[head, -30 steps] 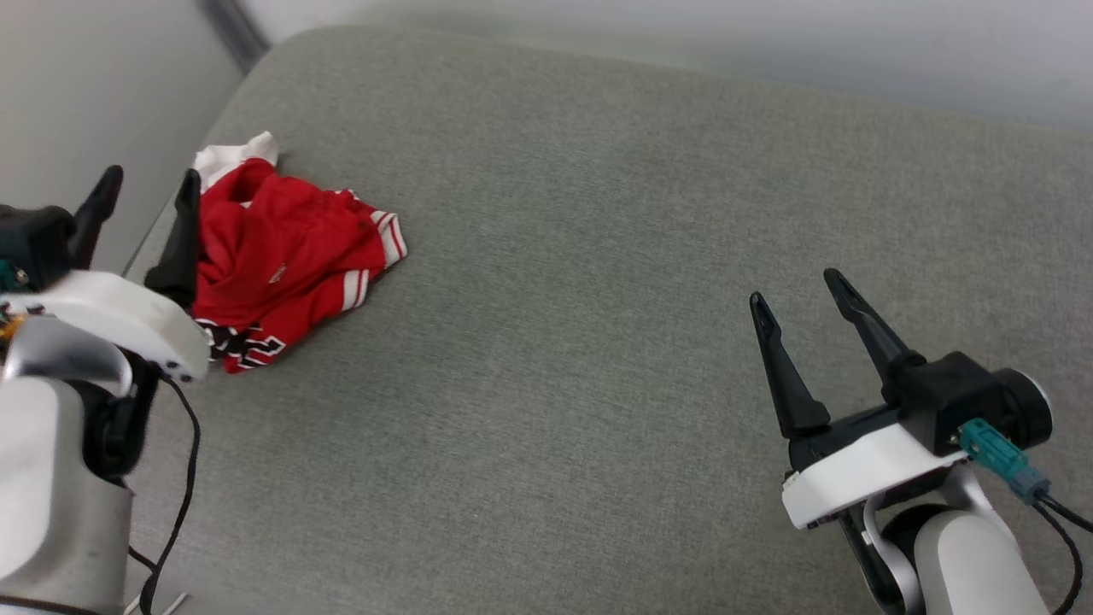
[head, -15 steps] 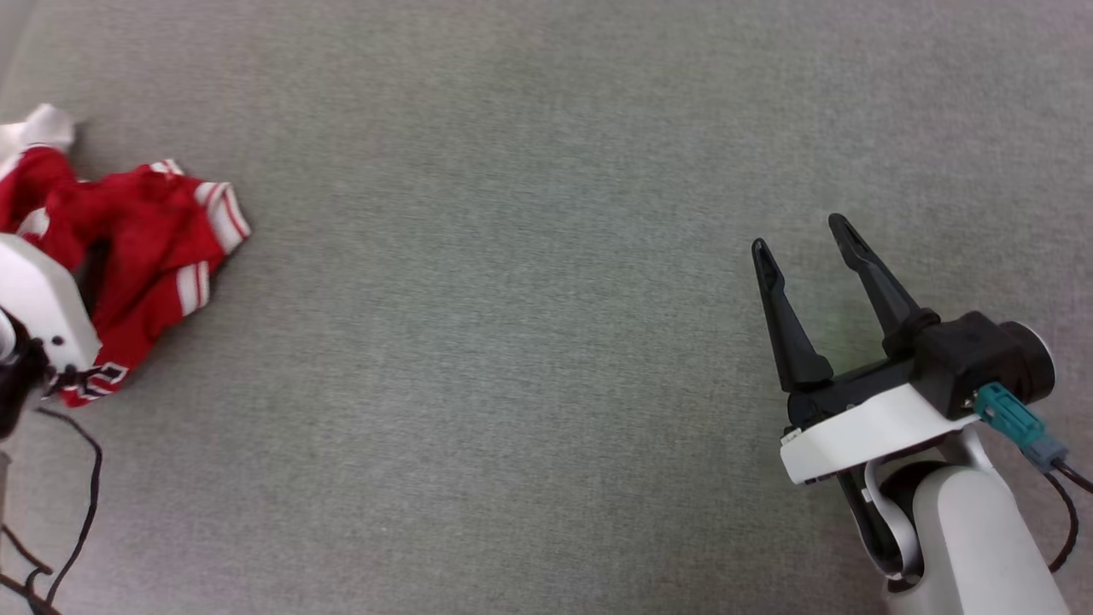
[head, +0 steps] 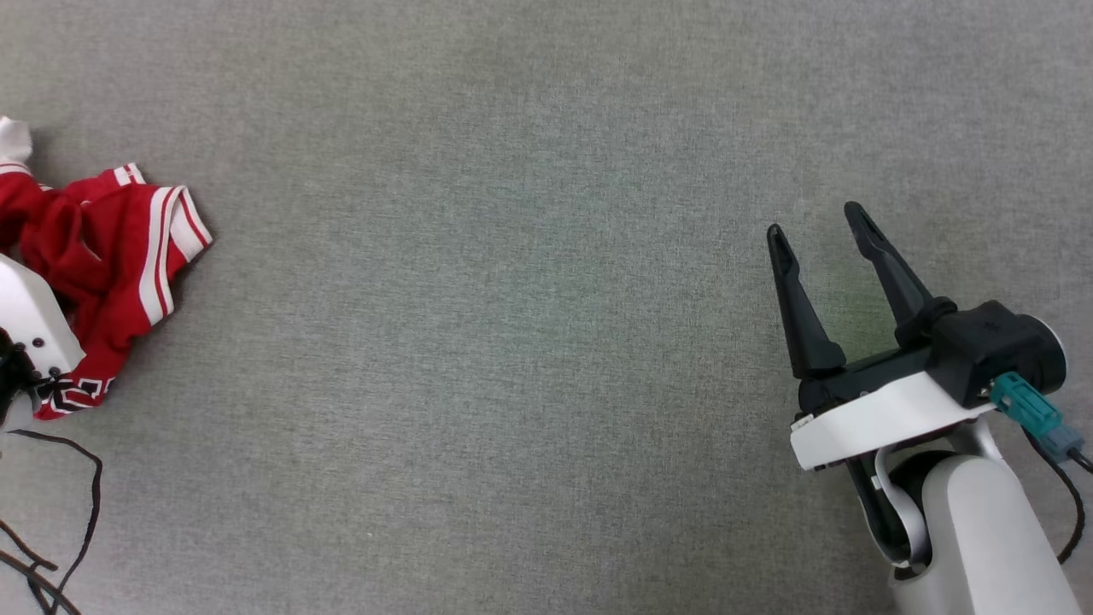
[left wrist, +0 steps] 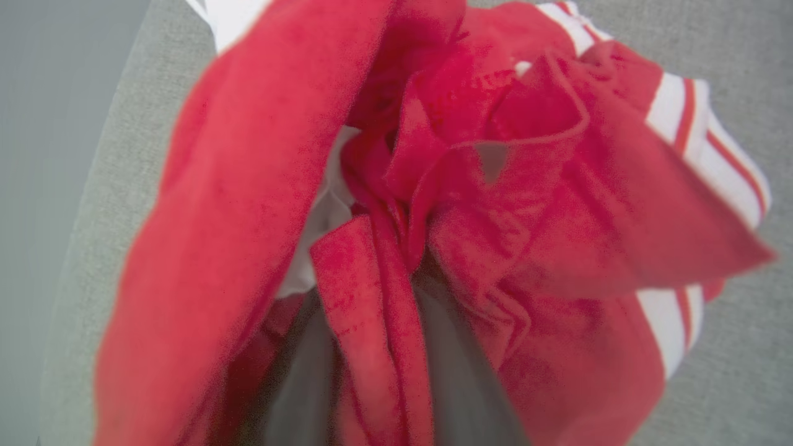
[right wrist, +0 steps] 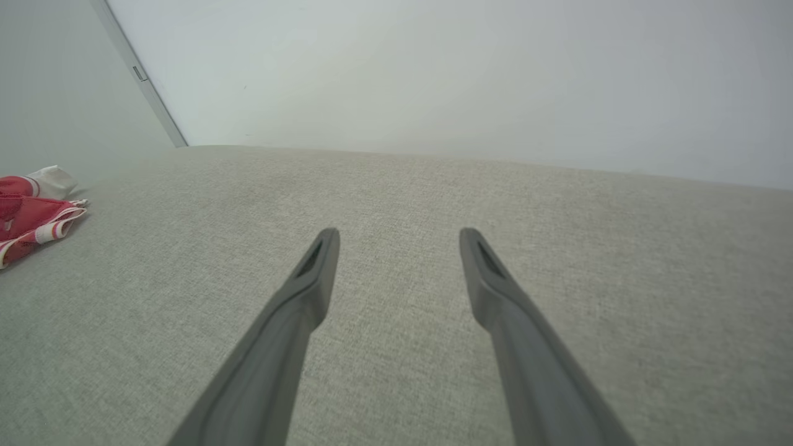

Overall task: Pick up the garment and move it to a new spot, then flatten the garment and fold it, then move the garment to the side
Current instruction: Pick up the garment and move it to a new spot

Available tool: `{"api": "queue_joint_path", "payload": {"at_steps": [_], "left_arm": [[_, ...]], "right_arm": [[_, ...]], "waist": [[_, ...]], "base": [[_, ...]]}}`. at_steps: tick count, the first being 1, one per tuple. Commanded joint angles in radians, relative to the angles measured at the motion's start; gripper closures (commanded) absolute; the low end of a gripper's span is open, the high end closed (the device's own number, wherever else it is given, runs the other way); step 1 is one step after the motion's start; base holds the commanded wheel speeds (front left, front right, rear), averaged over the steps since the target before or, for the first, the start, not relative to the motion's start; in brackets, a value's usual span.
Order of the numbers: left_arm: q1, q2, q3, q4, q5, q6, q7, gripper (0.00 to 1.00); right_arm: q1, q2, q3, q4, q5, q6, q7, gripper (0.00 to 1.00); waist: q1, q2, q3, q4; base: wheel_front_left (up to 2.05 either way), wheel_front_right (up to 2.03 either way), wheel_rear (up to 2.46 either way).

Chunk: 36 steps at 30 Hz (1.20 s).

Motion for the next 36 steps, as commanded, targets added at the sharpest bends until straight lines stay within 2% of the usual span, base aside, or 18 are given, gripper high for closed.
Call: {"api": "queue_joint_path", "payload": {"at_steps": [1, 10, 18, 25, 26, 36], "left_arm": [[0.01, -0.006, -0.021, 0.019, 0.028, -0.003, -0.067, 1.0], [-0.053, 0.005, -0.033, -0.027, 0.103, 0.008, -0.413, 1.0], [-0.065, -0.05, -0.046, -0.097, 0.144, 0.037, -0.654, 1.0], [0.011, -0.138, -0.06, -0.214, 0.126, 0.049, -0.727, 1.0], [0.067, -0.177, -0.071, -0.286, 0.118, 0.055, -0.737, 1.0], [0.263, -0.311, -0.168, -0.57, 0.106, 0.076, -0.72, 1.0]], "right_arm": [[-0.006, 0.0, -0.01, 0.006, -0.006, 0.0, -0.01, 0.0], [0.041, 0.0, -0.025, 0.037, 0.024, 0.0, -0.036, 0.0], [0.108, 0.0, -0.054, 0.038, 0.044, 0.0, -0.032, 0.0], [0.182, 0.0, -0.084, 0.015, 0.059, 0.0, -0.01, 0.0], [0.213, 0.0, -0.089, 0.007, 0.062, 0.0, 0.001, 0.0], [0.267, 0.0, -0.1, -0.04, 0.058, 0.0, 0.043, 0.0]], "waist": [[0.0, 0.0, -0.025, 0.012], [0.0, 0.0, -0.163, 0.03], [0.0, 0.0, -0.311, 0.01], [0.0, 0.0, -0.413, -0.055], [0.0, 0.0, -0.445, -0.095], [0.0, 0.0, -0.473, -0.231]], "base": [[0.0, 0.0, 0.0], [0.0, 0.0, 0.0], [0.0, 0.0, 0.0], [0.0, 0.0, 0.0], [0.0, 0.0, 0.0], [0.0, 0.0, 0.0]]}}
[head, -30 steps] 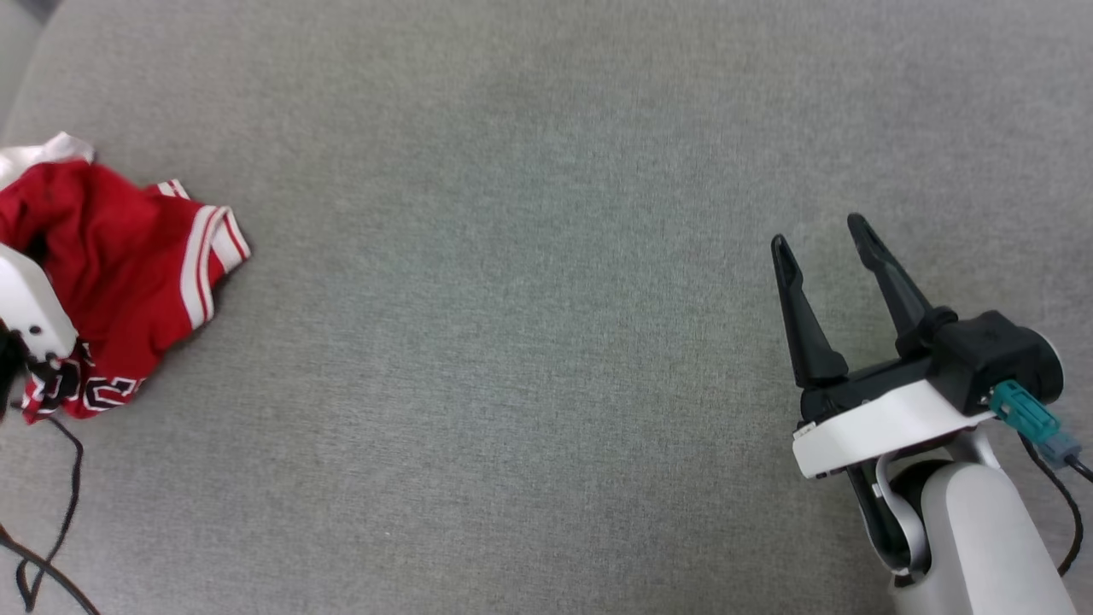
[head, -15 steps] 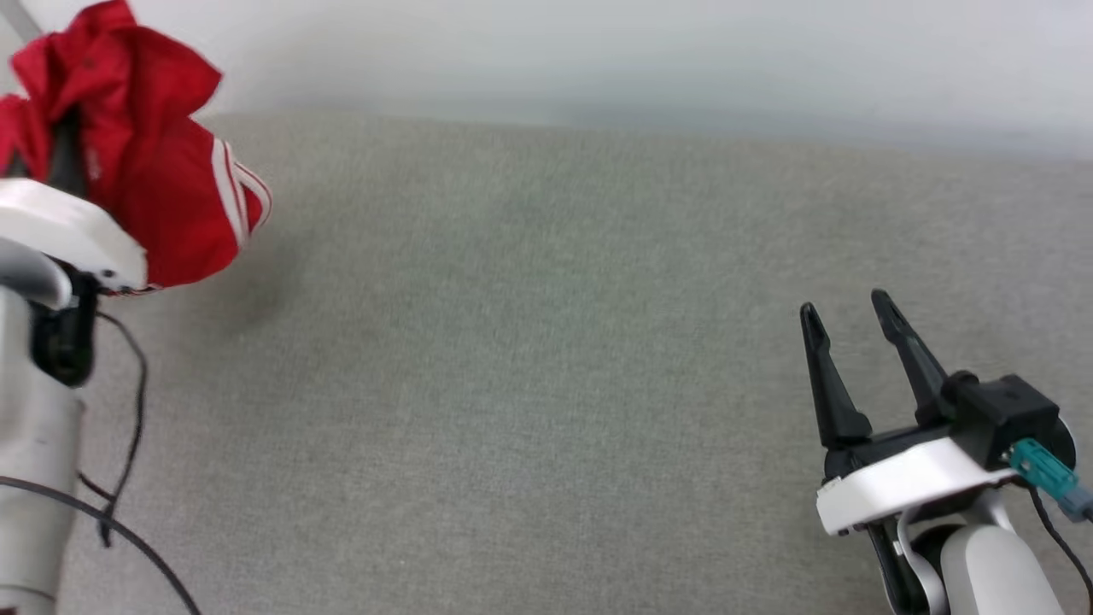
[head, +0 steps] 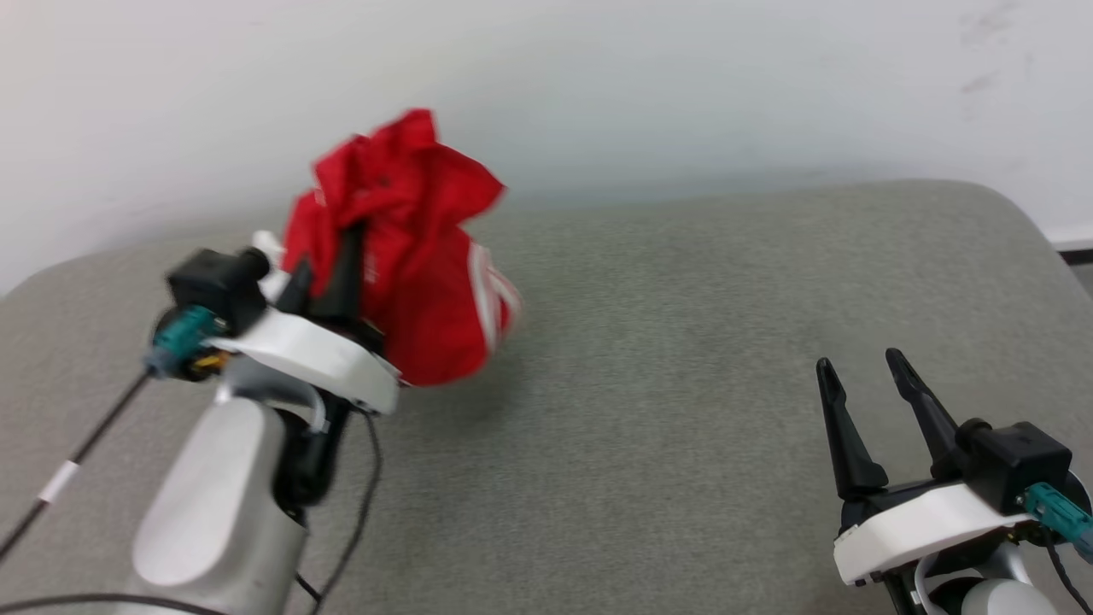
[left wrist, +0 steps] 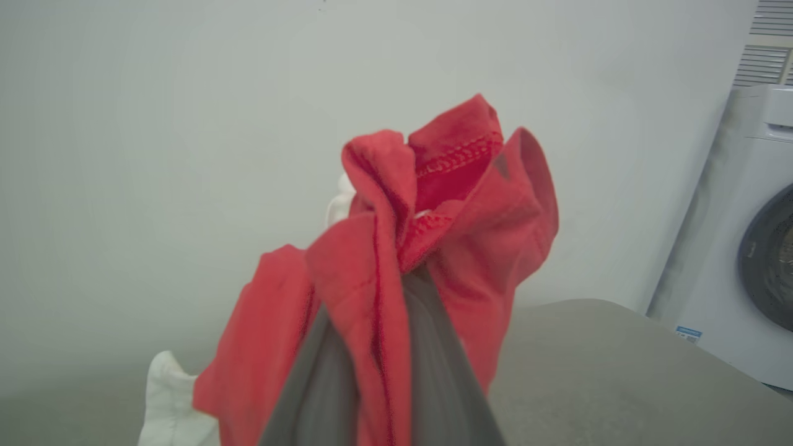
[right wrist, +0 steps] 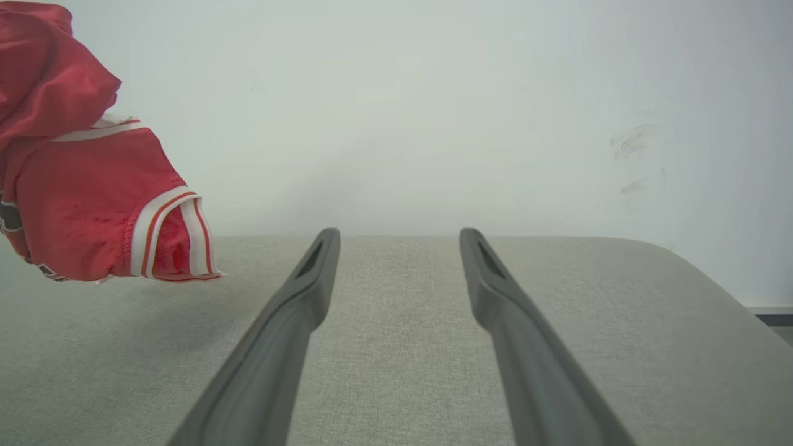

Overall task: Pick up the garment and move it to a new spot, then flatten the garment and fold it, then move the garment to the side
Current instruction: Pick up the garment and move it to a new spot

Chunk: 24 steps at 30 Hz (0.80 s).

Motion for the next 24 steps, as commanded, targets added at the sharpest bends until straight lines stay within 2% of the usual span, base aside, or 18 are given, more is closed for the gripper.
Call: {"api": "queue_joint_path", "payload": {"at_steps": [1, 5, 10, 19, 20, 21, 22, 24], "left_arm": [[0.027, -0.012, -0.017, -0.032, 0.004, 0.002, 0.005, 1.0], [0.084, -0.055, -0.074, -0.109, 0.002, -0.007, 0.022, 1.0], [0.144, -0.086, -0.169, -0.135, 0.023, -0.019, 0.066, 1.0], [0.192, -0.088, -0.297, -0.014, 0.053, -0.055, 0.116, 1.0], [0.189, -0.084, -0.308, -0.004, 0.058, -0.059, 0.121, 0.86], [0.189, -0.084, -0.318, 0.001, 0.056, -0.062, 0.121, 0.58], [0.187, -0.084, -0.325, 0.002, 0.055, -0.064, 0.118, 0.0], [0.178, -0.086, -0.334, -0.004, 0.059, -0.068, 0.099, 0.0]], "right_arm": [[0.016, 0.001, -0.004, -0.01, -0.004, 0.0, 0.005, 0.0], [0.012, 0.001, -0.007, -0.035, -0.011, 0.0, 0.016, 0.0], [-0.012, 0.001, -0.003, -0.061, -0.01, 0.0, 0.011, 0.0], [-0.045, 0.001, 0.001, -0.043, 0.0, 0.0, -0.02, 0.0], [-0.049, 0.001, 0.0, -0.04, 0.0, 0.0, -0.024, 0.0], [-0.051, 0.001, 0.0, -0.037, 0.001, 0.0, -0.025, 0.0], [-0.051, 0.001, -0.001, -0.032, 0.001, 0.0, -0.027, 0.0], [-0.05, 0.001, -0.003, -0.024, 0.002, 0.0, -0.032, 0.0]], "waist": [[0.0002, 0.0, -0.002, -0.041], [0.0002, 0.0, 0.035, -0.068], [0.0002, 0.0, 0.115, -0.082], [0.0002, 0.0, 0.196, -0.076], [0.0002, 0.0, 0.197, -0.073], [0.0002, 0.0, 0.196, -0.069], [0.0002, 0.0, 0.192, -0.064], [0.0002, 0.0, 0.178, -0.051]], "base": [[0.0, 0.0, 0.0], [0.0, 0.0, 0.0], [0.0, 0.0, 0.0], [0.0, 0.0, 0.0], [0.0, 0.0, 0.0], [0.0, 0.0, 0.0], [0.0, 0.0, 0.0], [0.0, 0.0, 0.0]]}}
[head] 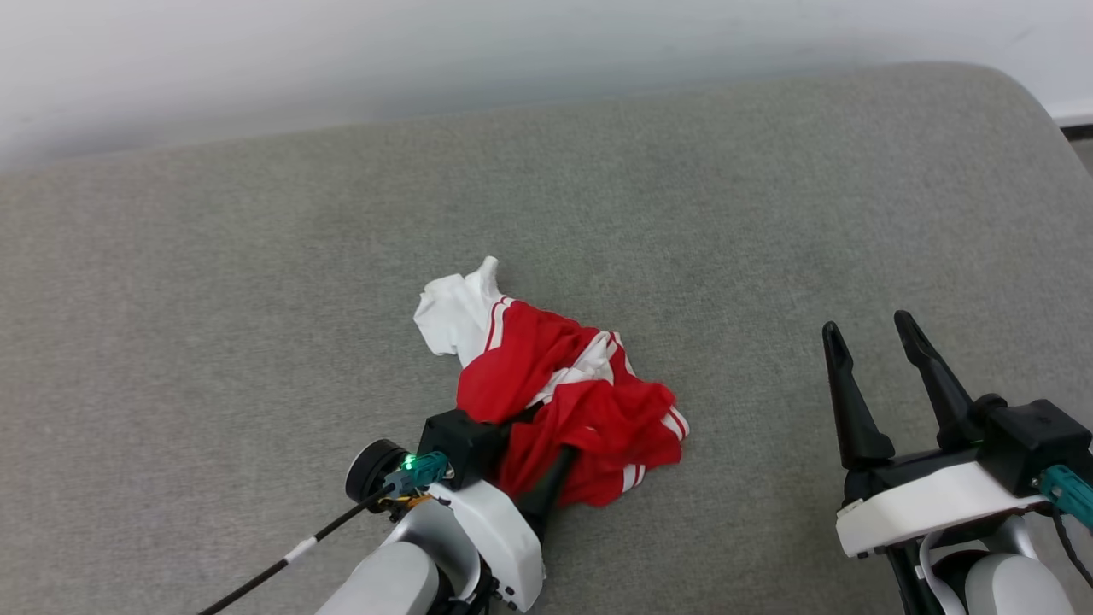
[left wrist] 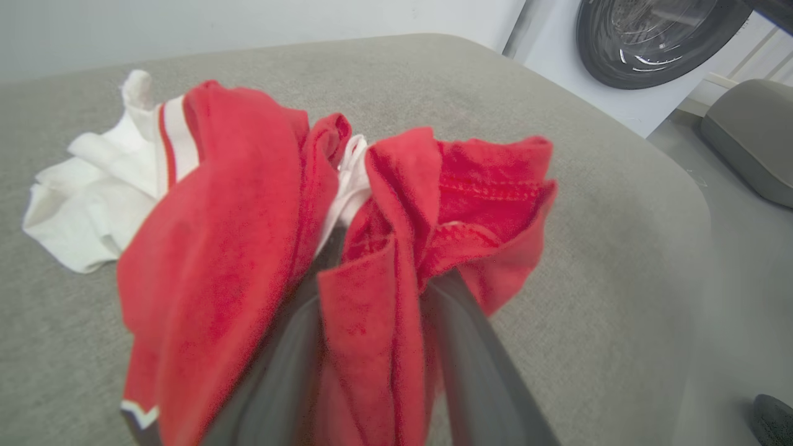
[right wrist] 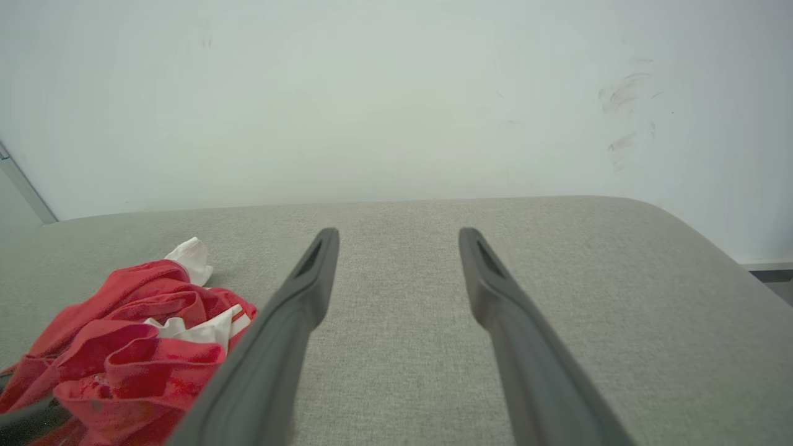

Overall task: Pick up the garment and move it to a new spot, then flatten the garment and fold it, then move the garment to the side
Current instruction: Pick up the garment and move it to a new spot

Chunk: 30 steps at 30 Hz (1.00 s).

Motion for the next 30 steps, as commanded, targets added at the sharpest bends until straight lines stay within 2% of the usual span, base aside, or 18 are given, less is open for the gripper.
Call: {"api": "queue_joint_path", "payload": {"at_steps": [1, 7, 9, 10, 11, 14, 21, 25, 30], "left_arm": [[-0.009, -0.003, -0.002, -0.014, 0.0, -0.004, -0.023, 0.0], [0.015, -0.004, 0.018, -0.091, 0.024, 0.039, -0.1, 0.0], [0.028, 0.002, 0.032, -0.12, 0.028, 0.064, -0.11, 0.0], [0.044, 0.011, 0.051, -0.148, 0.029, 0.093, -0.118, 0.0], [0.044, 0.011, 0.051, -0.148, 0.029, 0.093, -0.118, 0.0], [0.074, 0.026, 0.089, -0.174, 0.024, 0.14, -0.125, 0.0], [0.177, 0.076, 0.213, -0.195, -0.008, 0.236, -0.147, 0.0], [0.233, 0.102, 0.284, -0.202, -0.025, 0.266, -0.155, 0.0], [0.287, 0.12, 0.326, -0.217, -0.017, 0.275, -0.159, 0.0]], "right_arm": [[-0.004, 0.0, -0.004, 0.007, 0.0, 0.0, -0.007, 0.0], [0.023, 0.0, -0.007, 0.023, -0.008, 0.0, 0.001, 0.0], [0.031, 0.0, -0.009, 0.022, -0.008, 0.0, 0.007, 0.0], [0.046, 0.0, -0.01, 0.019, -0.009, 0.0, 0.012, 0.0], [0.046, 0.0, -0.01, 0.019, -0.009, 0.0, 0.012, 0.0], [0.066, 0.0, -0.015, 0.013, -0.011, 0.0, 0.023, 0.0], [0.114, 0.0, -0.02, -0.013, -0.017, 0.0, 0.047, 0.0], [0.133, 0.0, -0.022, -0.027, -0.019, 0.0, 0.058, 0.0], [0.154, 0.0, -0.027, -0.038, -0.019, 0.0, 0.071, 0.0]], "waist": [[0.0, 0.0, -0.021, 0.018], [0.0, 0.0, -0.096, 0.054], [0.0, 0.0, -0.119, 0.064], [0.0, 0.0, -0.14, 0.074], [0.0, 0.0, -0.14, 0.074], [0.0, 0.0, -0.166, 0.088], [0.0, 0.0, -0.194, 0.111], [0.0, 0.0, -0.205, 0.116], [0.0, 0.0, -0.22, 0.116]], "base": [[0.0, 0.0, 0.0], [0.0, 0.0, 0.0], [0.0, 0.0, 0.0], [0.0, 0.0, 0.0], [0.0, 0.0, 0.0], [0.0, 0.0, 0.0], [0.0, 0.0, 0.0], [0.0, 0.0, 0.0], [0.0, 0.0, 0.0]]}}
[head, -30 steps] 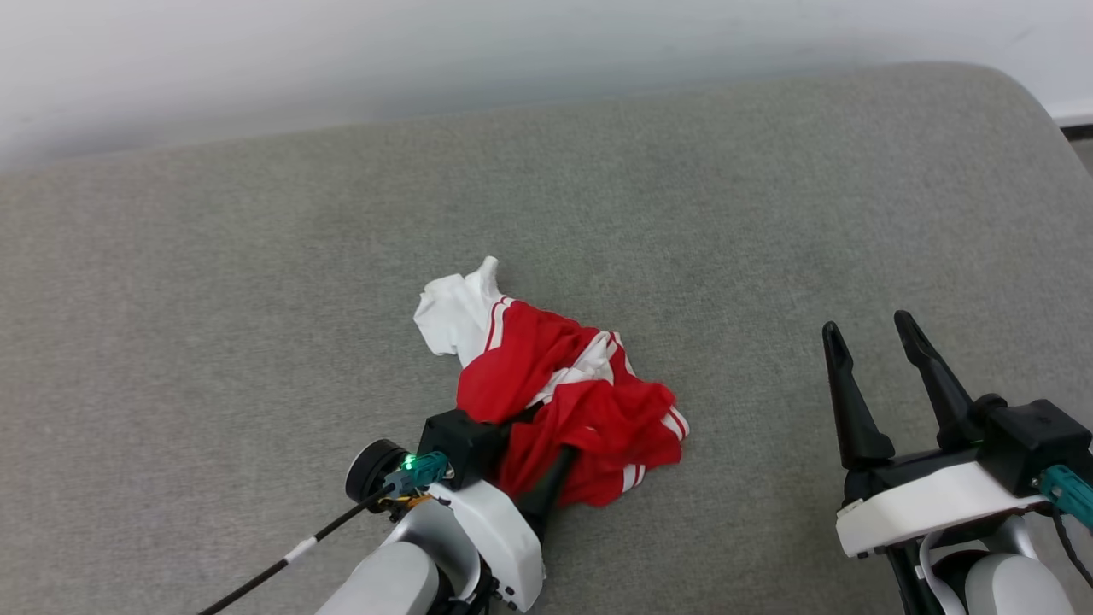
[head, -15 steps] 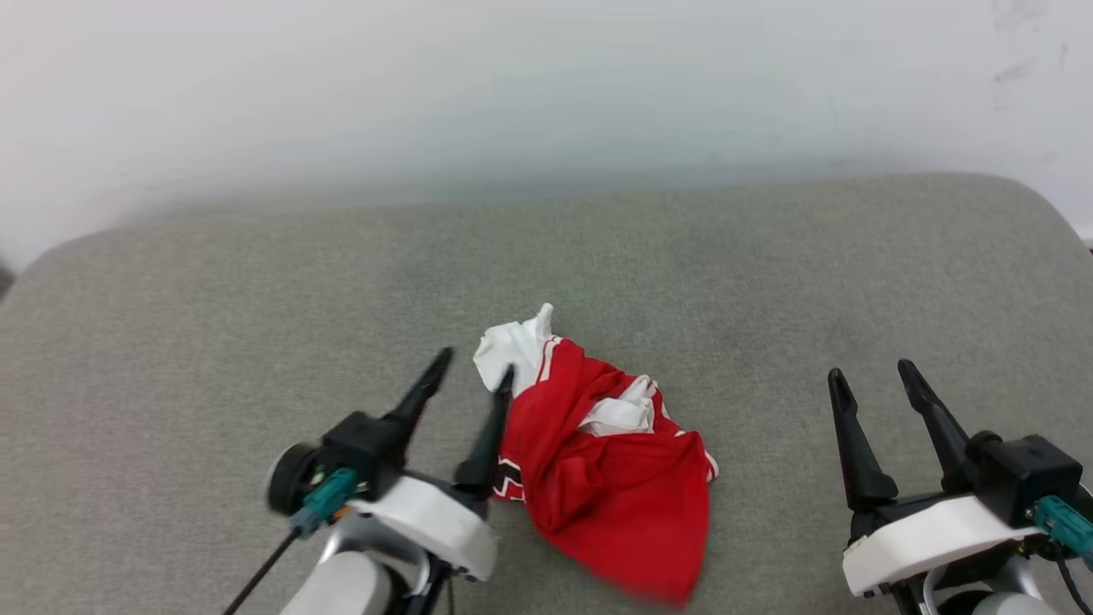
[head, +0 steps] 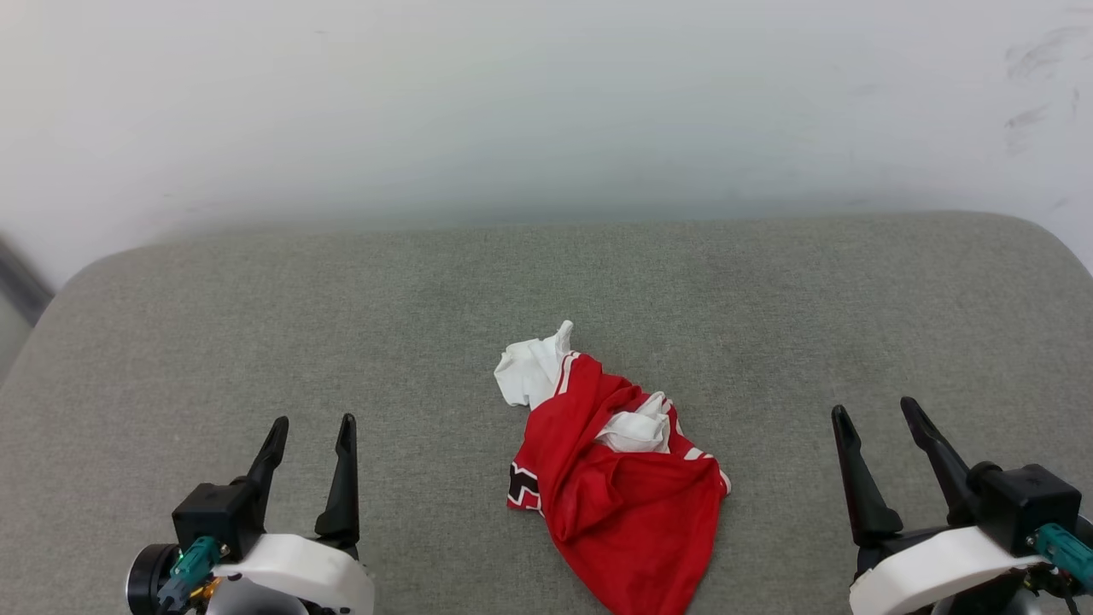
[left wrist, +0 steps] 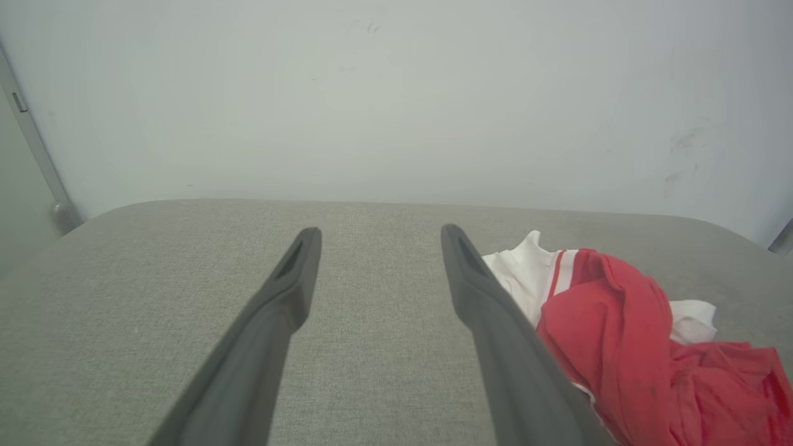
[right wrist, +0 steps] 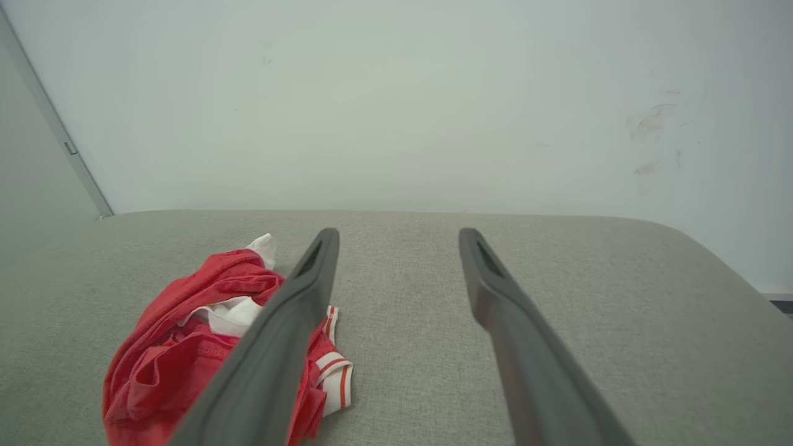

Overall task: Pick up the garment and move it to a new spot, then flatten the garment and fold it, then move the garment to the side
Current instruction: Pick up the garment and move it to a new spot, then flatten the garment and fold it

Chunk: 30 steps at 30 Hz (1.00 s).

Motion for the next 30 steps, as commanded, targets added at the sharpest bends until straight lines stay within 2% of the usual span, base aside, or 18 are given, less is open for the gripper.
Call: {"api": "queue_joint_path", "payload": {"at_steps": [1, 16, 19, 23, 30], "left_arm": [[0.015, 0.001, 0.004, -0.005, 0.006, 0.0, -0.005, 0.0], [0.025, 0.01, 0.006, -0.021, 0.034, -0.008, -0.006, 0.0], [-0.004, 0.023, -0.008, -0.012, 0.042, -0.015, 0.027, 0.0], [-0.092, 0.029, -0.037, -0.011, 0.051, -0.04, 0.093, 0.0], [-0.327, 0.017, -0.087, 0.054, 0.03, -0.119, 0.236, 0.0]], "right_arm": [[0.014, 0.0, -0.003, -0.007, -0.004, 0.0, 0.003, 0.0], [0.035, 0.0, -0.005, -0.027, 0.002, 0.0, 0.014, 0.0], [0.03, 0.0, -0.007, -0.029, 0.003, 0.0, 0.013, 0.0], [0.017, 0.0, -0.004, -0.031, 0.0, 0.0, 0.016, 0.0], [-0.02, 0.0, 0.016, -0.043, -0.006, 0.0, 0.015, 0.0]], "waist": [[0.0, 0.0, -0.004, -0.001], [0.0, 0.0, -0.004, -0.006], [0.0, 0.0, 0.001, -0.006], [0.0, 0.0, 0.019, -0.01], [0.0, 0.0, 0.106, -0.05]], "base": [[0.0, 0.0, 0.0], [0.0, 0.0, 0.0], [0.0, 0.0, 0.0], [0.0, 0.0, 0.0], [0.0, 0.0, 0.0]]}}
